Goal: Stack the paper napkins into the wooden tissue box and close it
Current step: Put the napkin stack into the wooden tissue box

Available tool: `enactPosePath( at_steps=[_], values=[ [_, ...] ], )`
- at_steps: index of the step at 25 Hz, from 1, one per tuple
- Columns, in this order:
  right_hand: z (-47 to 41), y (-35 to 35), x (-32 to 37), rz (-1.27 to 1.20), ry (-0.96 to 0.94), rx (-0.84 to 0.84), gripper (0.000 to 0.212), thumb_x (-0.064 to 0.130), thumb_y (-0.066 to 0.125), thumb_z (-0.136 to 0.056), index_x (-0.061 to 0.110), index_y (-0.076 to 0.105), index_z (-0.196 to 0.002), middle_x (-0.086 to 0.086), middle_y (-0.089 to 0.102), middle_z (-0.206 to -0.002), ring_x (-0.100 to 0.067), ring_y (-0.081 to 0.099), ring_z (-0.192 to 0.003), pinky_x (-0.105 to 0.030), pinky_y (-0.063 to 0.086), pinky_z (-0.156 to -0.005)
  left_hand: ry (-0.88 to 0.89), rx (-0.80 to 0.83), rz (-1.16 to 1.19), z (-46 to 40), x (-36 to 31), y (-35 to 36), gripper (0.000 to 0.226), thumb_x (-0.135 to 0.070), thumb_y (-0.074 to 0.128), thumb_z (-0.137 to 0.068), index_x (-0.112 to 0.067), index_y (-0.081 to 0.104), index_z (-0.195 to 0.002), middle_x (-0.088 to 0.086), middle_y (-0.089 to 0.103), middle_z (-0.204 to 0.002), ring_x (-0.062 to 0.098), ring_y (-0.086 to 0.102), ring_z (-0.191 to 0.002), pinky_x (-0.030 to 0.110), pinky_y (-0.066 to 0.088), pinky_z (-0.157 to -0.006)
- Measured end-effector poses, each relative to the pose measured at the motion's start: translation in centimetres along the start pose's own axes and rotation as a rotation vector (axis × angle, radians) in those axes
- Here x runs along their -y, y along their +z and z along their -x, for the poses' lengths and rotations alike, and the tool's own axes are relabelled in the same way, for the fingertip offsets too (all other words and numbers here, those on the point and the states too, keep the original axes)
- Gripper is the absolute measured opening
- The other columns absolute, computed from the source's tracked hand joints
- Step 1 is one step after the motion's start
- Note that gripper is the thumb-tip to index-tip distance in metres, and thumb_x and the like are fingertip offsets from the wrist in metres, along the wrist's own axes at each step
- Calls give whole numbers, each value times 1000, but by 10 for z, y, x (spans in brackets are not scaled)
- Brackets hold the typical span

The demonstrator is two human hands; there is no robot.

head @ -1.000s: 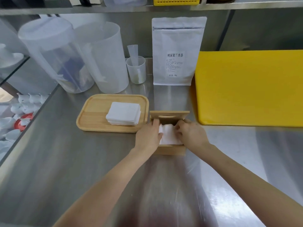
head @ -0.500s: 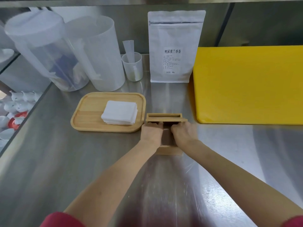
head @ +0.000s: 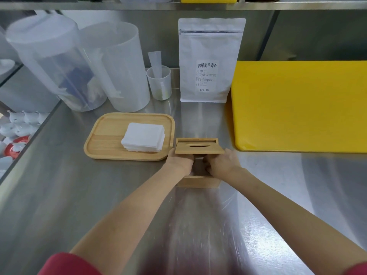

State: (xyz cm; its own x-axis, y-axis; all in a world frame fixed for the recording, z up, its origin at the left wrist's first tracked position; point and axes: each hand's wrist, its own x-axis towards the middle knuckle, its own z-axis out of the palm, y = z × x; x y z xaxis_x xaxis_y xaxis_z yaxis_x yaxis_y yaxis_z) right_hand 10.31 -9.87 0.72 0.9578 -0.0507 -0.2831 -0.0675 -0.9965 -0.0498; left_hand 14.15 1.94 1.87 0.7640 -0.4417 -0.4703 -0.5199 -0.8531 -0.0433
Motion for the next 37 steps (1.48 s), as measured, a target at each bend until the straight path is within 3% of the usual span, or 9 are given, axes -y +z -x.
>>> enactPosePath(
  at_steps=[4,9,11,13,16,22,28,33,37],
  values=[
    [6,-9,-5,-193,4,-85,33,38,42,-92,25,64,-112,-9,68,-112,-30,63,-100,-36,54,-77,32,-69,164,9,7,-8,40,-33,36,-95,-15,49,-129,11,55,-133,30,48,-124,35,41,-95],
    [11,-25,-13,-468,144,-284,43,43,43,-92,16,71,-74,-10,74,-78,-29,66,-79,-26,38,-51,-96,-350,635,19,27,-11,34,-36,48,-93,-7,65,-88,5,65,-79,22,58,-80,28,39,-68],
    [11,-26,-17,-515,204,-311,45,44,46,-91,15,61,-61,-7,67,-64,-28,63,-71,-23,33,-44,-174,-413,742,22,35,-10,30,-36,52,-91,-8,57,-83,3,62,-80,17,53,-79,26,37,-70],
    [10,-24,-18,-557,252,-349,41,48,50,-89,13,61,-71,-3,59,-65,-24,58,-69,-24,37,-50,-209,-462,855,20,38,-7,28,-34,54,-91,-6,56,-97,9,64,-101,19,56,-89,24,38,-75],
    [5,-21,-19,-673,218,-408,36,42,54,-89,8,60,-100,-2,64,-88,-21,60,-78,-26,42,-61,-189,-463,1015,14,36,-8,39,-32,52,-92,-7,54,-121,8,61,-124,22,57,-112,20,35,-84],
    [-7,-20,-21,-757,270,-370,37,38,48,-93,7,62,-108,-12,70,-104,-25,64,-93,-25,41,-67,-252,-461,1033,2,33,-11,40,-36,47,-93,-6,60,-116,9,65,-119,21,56,-113,21,34,-82],
    [-10,-25,-20,-776,304,-316,37,35,48,-94,6,62,-111,-13,69,-107,-28,62,-99,-26,42,-71,-254,-465,1008,0,33,-12,43,-35,47,-94,-7,55,-125,7,59,-131,22,51,-123,29,38,-98],
    [7,-22,-15,-824,380,-355,31,31,49,-92,3,60,-98,-10,64,-89,-30,61,-88,-30,40,-68,-239,-458,1057,11,44,-7,36,-30,48,-94,-9,59,-121,4,61,-128,18,51,-122,16,30,-86],
    [20,-29,12,-800,287,-369,27,28,47,-92,8,64,-96,-2,62,-84,-22,57,-82,-29,43,-69,-200,-500,1025,27,65,2,31,-25,47,-94,-7,62,-115,5,65,-122,19,57,-116,19,35,-87]
  ],
)
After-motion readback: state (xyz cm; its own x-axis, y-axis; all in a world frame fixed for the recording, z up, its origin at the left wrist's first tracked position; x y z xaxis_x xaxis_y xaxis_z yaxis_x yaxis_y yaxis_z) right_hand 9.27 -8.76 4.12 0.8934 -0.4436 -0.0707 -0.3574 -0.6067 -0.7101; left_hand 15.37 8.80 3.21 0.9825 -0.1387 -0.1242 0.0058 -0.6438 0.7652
